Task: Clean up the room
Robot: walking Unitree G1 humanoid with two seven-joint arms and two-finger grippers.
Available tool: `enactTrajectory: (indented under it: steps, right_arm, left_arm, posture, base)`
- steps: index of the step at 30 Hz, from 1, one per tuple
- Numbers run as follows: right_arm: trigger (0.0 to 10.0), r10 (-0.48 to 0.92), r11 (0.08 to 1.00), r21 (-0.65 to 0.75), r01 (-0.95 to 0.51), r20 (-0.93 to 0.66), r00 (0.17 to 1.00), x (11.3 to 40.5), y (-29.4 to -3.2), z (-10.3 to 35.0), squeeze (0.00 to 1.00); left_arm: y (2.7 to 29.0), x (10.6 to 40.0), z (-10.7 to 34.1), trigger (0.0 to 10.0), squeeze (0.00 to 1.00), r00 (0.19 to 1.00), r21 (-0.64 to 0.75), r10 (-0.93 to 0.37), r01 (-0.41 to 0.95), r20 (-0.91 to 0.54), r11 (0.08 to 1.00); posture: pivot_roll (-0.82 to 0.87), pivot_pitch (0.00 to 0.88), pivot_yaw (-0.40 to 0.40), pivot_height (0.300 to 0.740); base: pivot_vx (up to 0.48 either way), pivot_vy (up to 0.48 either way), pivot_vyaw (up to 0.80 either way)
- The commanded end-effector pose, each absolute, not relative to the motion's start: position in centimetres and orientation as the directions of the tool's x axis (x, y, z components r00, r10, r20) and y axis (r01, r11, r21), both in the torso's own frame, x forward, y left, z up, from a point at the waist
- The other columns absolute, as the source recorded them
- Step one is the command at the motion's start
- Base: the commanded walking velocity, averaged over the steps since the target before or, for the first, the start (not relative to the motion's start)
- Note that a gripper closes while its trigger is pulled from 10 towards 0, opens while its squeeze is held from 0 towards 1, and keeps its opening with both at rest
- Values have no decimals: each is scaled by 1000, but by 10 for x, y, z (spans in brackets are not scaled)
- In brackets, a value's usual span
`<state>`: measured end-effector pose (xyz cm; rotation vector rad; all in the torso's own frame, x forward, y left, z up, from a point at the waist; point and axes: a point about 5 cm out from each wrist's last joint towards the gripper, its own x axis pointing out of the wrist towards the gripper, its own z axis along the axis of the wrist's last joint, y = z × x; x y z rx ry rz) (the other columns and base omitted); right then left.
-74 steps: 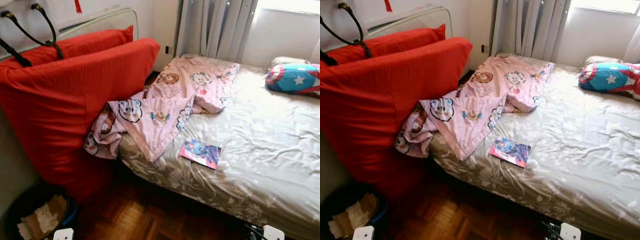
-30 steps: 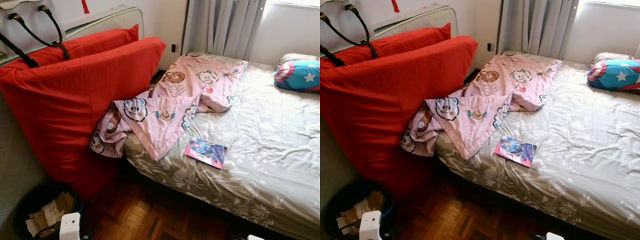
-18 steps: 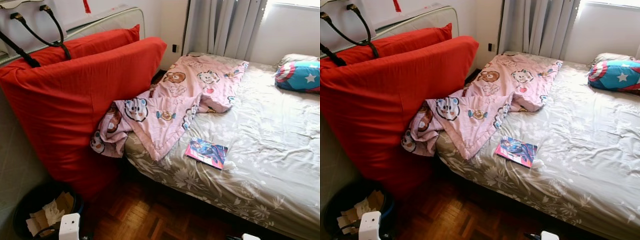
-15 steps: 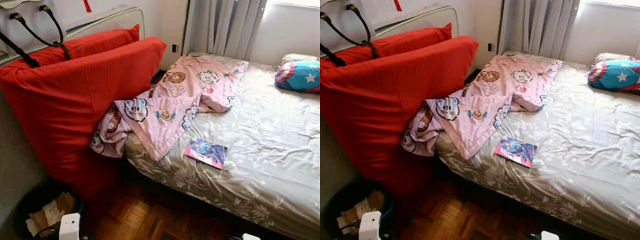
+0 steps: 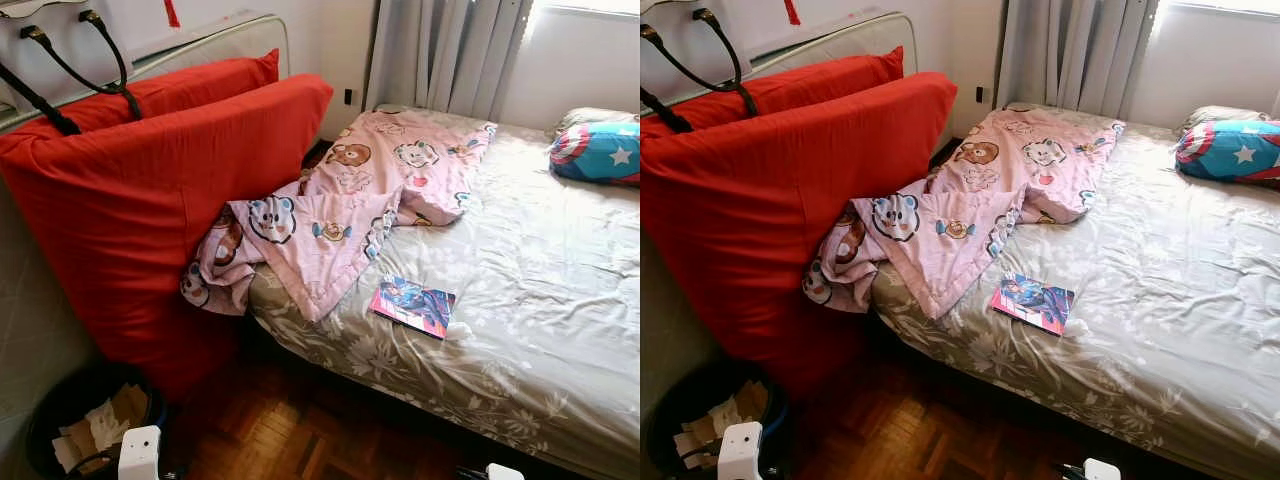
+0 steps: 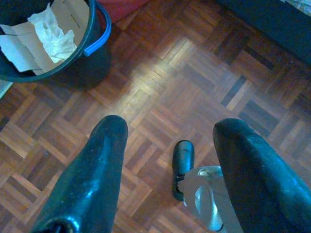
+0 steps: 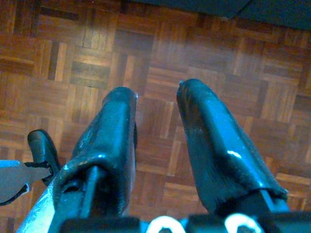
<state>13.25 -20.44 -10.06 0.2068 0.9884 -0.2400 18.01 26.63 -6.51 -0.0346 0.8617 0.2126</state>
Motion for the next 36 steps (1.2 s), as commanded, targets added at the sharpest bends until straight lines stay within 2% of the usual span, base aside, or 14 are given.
enactTrajectory:
  steps: [1,7,36]
  right_arm:
    - [10000,-97,957,69,283,-841,533,137,-202,-100,0]
    - [10000,-88,957,77,279,-840,535,138,-201,-99,0]
    - [10000,-65,960,96,263,-838,542,142,-199,-98,0]
  left_arm:
    - [271,179,-65,10000,0,617,68,179,-199,-767,978]
    - [271,179,-64,10000,0,619,65,178,-200,-765,978]
    - [273,180,-63,10000,0,619,63,180,-207,-765,976]
  posture:
    - [39,0,-27,740]
    - [44,0,-25,740]
    - [42,0,-22,740]
  base:
    - [0,0,0]
    - [0,0,0]
    - [288,0,0]
